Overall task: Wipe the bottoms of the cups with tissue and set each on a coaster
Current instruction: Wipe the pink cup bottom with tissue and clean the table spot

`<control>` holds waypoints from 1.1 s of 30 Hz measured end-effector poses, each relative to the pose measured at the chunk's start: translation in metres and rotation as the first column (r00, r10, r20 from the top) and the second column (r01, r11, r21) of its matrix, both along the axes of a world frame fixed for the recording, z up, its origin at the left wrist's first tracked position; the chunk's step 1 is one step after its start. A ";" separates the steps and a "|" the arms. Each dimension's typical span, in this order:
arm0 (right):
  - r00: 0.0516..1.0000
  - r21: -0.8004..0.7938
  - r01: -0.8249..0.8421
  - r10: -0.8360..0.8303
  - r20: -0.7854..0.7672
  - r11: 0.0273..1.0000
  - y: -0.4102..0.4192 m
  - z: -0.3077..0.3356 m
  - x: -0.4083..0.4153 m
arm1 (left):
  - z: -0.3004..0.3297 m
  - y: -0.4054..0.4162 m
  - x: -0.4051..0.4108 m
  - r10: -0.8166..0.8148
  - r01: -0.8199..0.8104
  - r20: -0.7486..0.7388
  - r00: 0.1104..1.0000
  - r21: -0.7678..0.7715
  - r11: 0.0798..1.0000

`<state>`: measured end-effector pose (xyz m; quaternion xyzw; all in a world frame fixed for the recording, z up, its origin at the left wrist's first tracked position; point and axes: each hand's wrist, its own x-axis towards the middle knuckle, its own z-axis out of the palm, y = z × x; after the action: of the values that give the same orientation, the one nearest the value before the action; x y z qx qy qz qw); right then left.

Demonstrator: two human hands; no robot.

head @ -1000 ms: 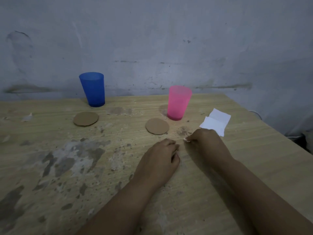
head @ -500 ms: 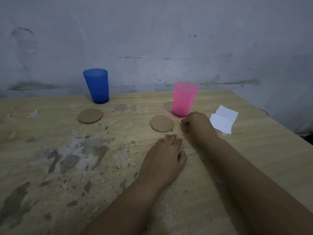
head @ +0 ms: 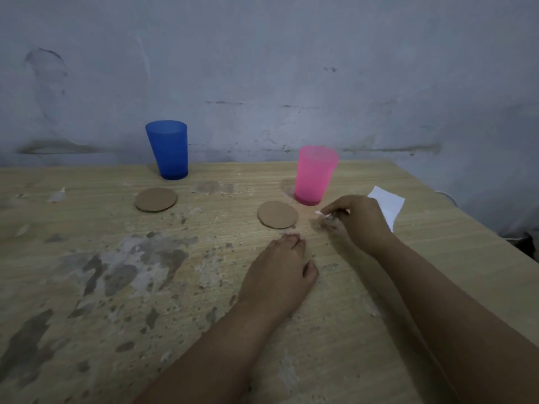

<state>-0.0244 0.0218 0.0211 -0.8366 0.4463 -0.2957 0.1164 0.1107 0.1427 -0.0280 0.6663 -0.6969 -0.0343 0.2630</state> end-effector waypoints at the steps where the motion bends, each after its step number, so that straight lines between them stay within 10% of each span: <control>1: 0.998 -0.017 0.049 -0.048 0.031 0.999 -0.005 0.000 0.001 | 0.000 0.000 0.000 0.002 -0.002 -0.004 1.000 -0.006 1.000; 7: 0.956 -0.018 -0.033 0.027 -0.292 0.999 -0.017 -0.011 0.009 | 0.000 0.000 0.001 0.010 -0.010 -0.008 1.000 -0.017 1.000; 24: 0.952 -0.013 -0.171 0.162 -0.259 0.985 0.037 -0.010 -0.004 | 0.001 0.000 0.000 -0.012 0.011 0.060 0.998 0.014 1.000; 29: 0.997 -0.015 0.067 -0.067 -0.032 0.998 0.024 0.001 -0.011 | 0.002 0.000 0.000 -0.012 0.011 0.061 0.998 0.012 1.000; 33: 0.936 0.115 0.140 -0.094 -0.338 0.983 0.011 -0.002 -0.016 | 0.003 0.001 0.000 -0.012 0.012 0.040 0.999 0.007 1.000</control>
<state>-0.0401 0.0327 0.0190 -0.8362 0.5278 -0.1259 0.0793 0.1111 0.1440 -0.0252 0.6636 -0.7059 -0.0250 0.2463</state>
